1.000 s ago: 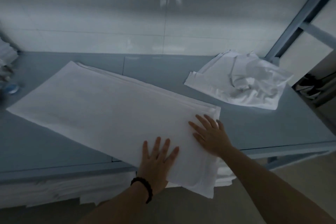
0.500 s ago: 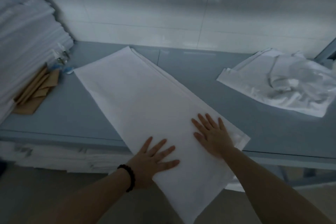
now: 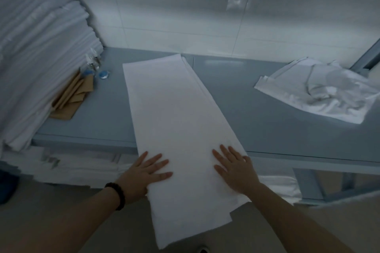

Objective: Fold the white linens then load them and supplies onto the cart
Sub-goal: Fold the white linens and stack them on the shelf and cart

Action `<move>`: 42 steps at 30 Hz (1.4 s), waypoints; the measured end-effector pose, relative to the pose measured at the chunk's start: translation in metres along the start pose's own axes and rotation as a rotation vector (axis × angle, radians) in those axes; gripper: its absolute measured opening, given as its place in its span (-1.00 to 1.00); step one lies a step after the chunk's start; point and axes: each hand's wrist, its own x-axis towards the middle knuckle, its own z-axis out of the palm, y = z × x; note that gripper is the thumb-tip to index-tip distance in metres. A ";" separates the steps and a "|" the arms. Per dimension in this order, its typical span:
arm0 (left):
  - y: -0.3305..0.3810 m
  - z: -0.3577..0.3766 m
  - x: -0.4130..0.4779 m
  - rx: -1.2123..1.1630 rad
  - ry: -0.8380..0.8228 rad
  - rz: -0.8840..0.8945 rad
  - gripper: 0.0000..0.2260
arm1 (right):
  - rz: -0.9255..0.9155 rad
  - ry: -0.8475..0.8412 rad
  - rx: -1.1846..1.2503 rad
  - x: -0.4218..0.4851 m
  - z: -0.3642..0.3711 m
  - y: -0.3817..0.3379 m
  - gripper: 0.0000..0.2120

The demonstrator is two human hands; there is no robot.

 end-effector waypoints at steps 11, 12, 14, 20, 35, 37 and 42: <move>-0.030 -0.010 -0.056 -0.103 0.068 -0.153 -0.39 | -0.494 0.156 -0.511 0.009 -0.016 0.050 0.19; -0.033 -0.008 -0.059 -0.078 0.080 -0.153 -0.45 | -0.535 0.188 -0.538 0.014 -0.014 0.049 0.17; -0.041 -0.002 -0.064 -0.040 0.092 -0.168 -0.49 | -0.627 0.267 -0.589 0.025 -0.007 0.045 0.07; -0.053 0.011 -0.076 0.016 0.082 -0.190 -0.33 | -0.787 0.361 -0.636 0.051 0.003 0.026 -0.21; -0.065 0.000 -0.107 -0.240 0.232 -0.352 -0.62 | -0.614 0.446 -0.014 0.012 -0.007 -0.030 -0.48; -0.066 -0.009 -0.109 -0.339 0.304 -0.360 -0.60 | -0.520 0.449 0.177 0.002 -0.022 -0.039 -0.60; -0.076 -0.030 -0.118 -0.519 0.413 -0.432 -0.52 | -0.311 0.365 0.587 -0.023 -0.061 -0.064 -0.73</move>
